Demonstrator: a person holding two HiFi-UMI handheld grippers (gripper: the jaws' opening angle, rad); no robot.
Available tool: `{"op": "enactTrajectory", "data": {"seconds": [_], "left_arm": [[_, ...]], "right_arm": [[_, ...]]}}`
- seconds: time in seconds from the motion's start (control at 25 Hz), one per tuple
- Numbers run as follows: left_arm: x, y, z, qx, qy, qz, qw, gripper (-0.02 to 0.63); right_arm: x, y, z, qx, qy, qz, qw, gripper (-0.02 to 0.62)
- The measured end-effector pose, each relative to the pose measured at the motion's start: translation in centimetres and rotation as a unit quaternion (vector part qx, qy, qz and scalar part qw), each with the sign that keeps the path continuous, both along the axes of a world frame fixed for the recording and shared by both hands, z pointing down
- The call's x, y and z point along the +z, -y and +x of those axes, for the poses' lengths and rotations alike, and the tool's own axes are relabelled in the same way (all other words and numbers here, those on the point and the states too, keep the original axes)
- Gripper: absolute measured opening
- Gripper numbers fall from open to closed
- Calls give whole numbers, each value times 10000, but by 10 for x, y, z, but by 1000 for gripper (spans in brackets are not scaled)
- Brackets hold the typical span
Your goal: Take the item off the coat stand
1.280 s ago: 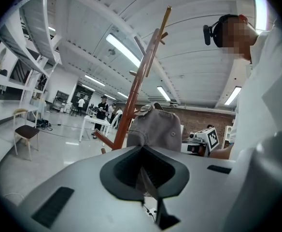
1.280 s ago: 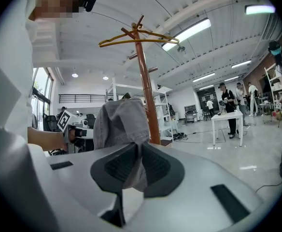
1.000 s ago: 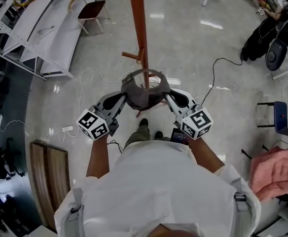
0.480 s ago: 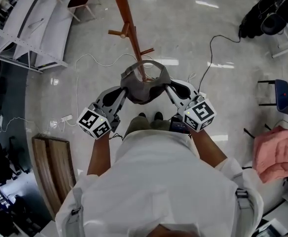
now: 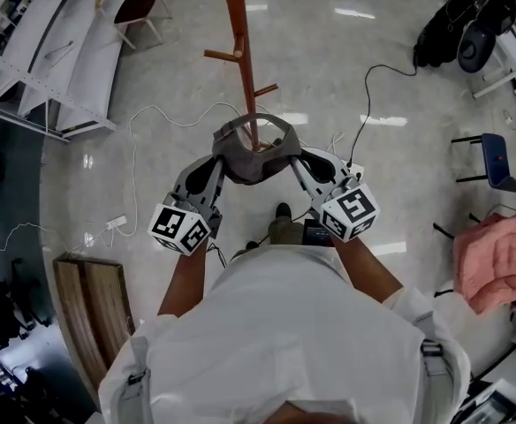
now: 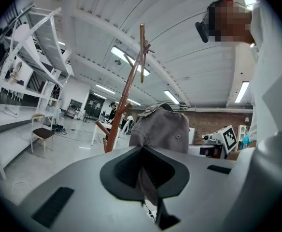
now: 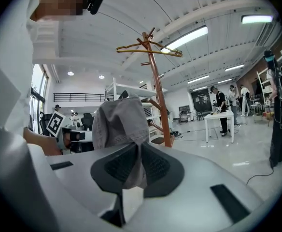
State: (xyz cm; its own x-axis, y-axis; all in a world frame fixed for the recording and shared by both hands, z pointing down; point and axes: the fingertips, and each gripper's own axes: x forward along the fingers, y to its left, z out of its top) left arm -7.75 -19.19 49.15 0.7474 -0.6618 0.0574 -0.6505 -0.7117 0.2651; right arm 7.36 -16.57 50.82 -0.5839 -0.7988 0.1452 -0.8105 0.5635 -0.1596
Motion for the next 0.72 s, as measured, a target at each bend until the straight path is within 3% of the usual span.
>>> {"op": "enactTrajectory", "data": {"seconds": [0.32, 0.72], "left_arm": [[9, -40, -47, -8, 53, -195, 9998, 18], [14, -94, -66, 269, -172, -90, 9994, 19]], "right_arm": [[4, -41, -55, 79, -126, -45, 9999, 46], [6, -96, -74, 344, -160, -73, 9993, 46]]}}
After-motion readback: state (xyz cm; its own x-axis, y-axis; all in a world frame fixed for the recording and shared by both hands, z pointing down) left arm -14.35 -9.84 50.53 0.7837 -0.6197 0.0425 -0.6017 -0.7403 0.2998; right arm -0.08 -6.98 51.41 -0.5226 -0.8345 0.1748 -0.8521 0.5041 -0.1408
